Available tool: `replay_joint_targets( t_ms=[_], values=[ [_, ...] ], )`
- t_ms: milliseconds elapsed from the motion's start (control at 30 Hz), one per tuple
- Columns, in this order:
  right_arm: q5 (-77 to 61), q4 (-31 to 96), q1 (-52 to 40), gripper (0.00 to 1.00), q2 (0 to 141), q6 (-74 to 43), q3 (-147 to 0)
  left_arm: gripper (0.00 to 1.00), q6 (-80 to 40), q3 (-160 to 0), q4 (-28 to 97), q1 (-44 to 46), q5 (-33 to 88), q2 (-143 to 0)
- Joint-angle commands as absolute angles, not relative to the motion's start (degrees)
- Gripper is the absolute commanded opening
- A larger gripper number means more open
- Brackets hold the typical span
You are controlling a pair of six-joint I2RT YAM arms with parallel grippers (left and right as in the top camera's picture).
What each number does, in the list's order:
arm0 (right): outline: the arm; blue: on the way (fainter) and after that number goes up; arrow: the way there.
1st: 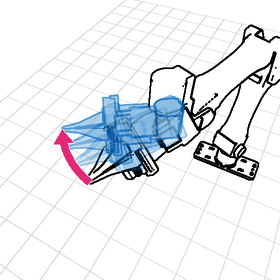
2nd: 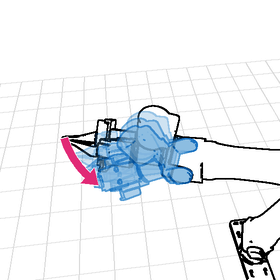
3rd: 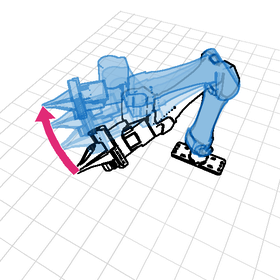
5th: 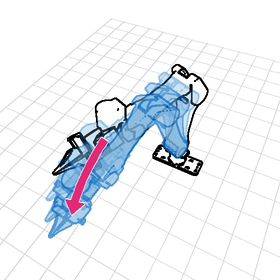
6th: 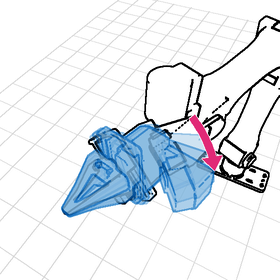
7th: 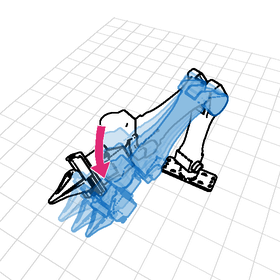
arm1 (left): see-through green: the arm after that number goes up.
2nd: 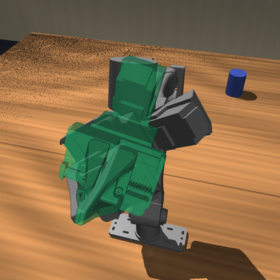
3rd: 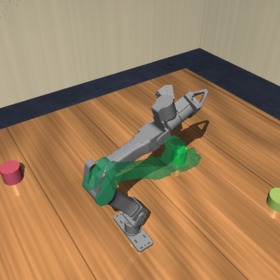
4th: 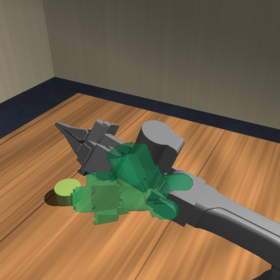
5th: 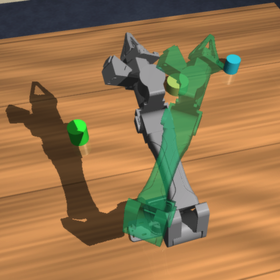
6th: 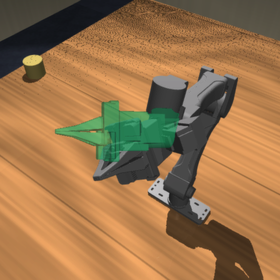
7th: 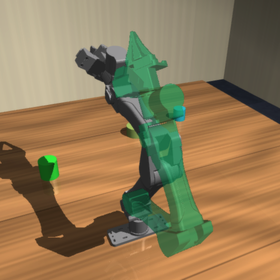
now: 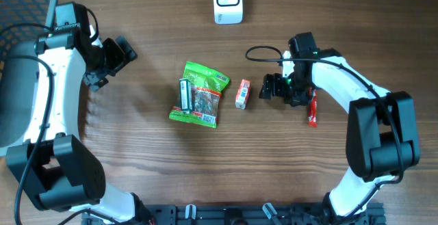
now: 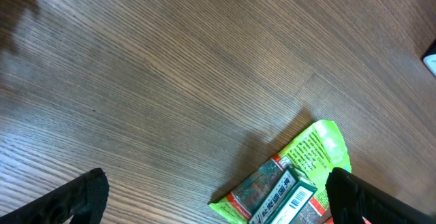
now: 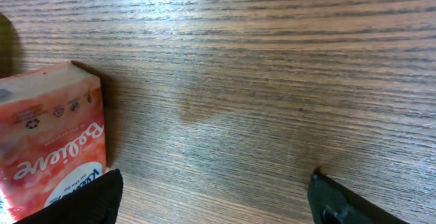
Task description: Scan the item barcode
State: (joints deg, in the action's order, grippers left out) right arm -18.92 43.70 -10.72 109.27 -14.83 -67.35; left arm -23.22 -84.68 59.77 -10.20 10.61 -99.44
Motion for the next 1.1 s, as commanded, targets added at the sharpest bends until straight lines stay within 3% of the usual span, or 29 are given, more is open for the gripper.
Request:
replay_joint_targets(
  t_ms=[0, 233, 300, 400, 633, 833, 1067],
  values=[
    [-14.1, 43.5, -10.4, 0.91, 110.8, -13.6, -66.0, 1.0, -22.7, -84.4, 59.8, -10.3, 11.1, -99.9],
    [-14.1, 43.3, -10.4, 0.9, 110.8, -13.6, -66.0, 1.0, -22.7, -84.4, 59.8, -10.3, 11.1, -99.9],
    [-14.1, 43.9, -10.4, 0.66, 110.8, -13.5, -66.0, 1.0, -22.7, -84.4, 59.8, -10.3, 11.1, -99.9],
    [-14.0, 43.8, -10.4, 0.64, 110.0, -12.8, -66.3, 1.0, -22.7, -84.4, 59.8, -10.3, 11.1, -99.9],
    [-7.2, 51.4, -10.4, 0.66, 101.2, -8.6, -71.8, 1.0, -22.7, -84.4, 59.8, -10.3, 11.1, -99.9],
    [-7.7, 55.6, -4.3, 0.9, 95.3, -12.8, -76.1, 1.0, -22.7, -84.4, 59.8, -10.3, 11.1, -99.9],
    [-7.6, 56.3, 0.8, 0.97, 95.3, -15.4, -76.1, 1.0, -22.7, -84.4, 59.8, -10.3, 11.1, -99.9]
  ],
)
